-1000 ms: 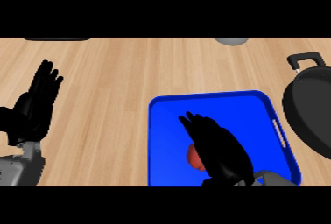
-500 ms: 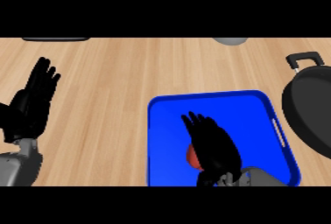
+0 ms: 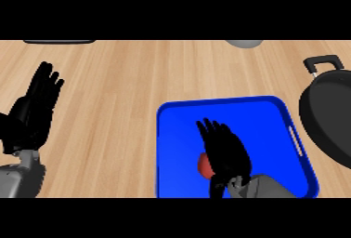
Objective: Pick the bell pepper from the tray and place it in the pot
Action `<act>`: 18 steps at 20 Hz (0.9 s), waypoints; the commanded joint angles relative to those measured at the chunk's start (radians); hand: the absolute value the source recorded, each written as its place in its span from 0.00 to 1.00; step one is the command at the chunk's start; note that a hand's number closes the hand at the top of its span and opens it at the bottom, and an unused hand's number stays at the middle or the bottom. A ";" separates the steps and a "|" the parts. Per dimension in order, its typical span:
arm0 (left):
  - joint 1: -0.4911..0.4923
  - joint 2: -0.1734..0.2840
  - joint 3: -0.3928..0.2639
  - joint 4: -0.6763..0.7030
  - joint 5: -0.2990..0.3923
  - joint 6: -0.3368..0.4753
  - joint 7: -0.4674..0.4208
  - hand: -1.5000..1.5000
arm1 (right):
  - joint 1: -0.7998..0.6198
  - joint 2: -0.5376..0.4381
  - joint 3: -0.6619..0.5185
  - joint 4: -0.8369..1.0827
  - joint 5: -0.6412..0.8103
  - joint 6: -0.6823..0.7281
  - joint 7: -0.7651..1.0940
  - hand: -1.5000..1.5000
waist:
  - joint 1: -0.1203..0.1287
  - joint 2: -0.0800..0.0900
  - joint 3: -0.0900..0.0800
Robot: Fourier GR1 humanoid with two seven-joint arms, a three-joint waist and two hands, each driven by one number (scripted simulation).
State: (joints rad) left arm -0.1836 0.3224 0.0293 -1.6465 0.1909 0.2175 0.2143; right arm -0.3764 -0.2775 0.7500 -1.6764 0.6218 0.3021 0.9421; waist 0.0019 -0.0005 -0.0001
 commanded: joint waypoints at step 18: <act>0.007 -0.023 0.079 -0.029 -0.030 -0.079 0.057 0.50 | 0.178 0.014 -0.043 0.030 0.224 0.081 -0.295 1.00 | -0.002 -0.001 0.000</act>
State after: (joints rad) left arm -0.1832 0.2801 0.0872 -1.6396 0.1537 0.1566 0.2214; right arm -0.2738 -0.2253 0.7084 -1.6065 0.8327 0.3863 0.7153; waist 0.0012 -0.0038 -0.0016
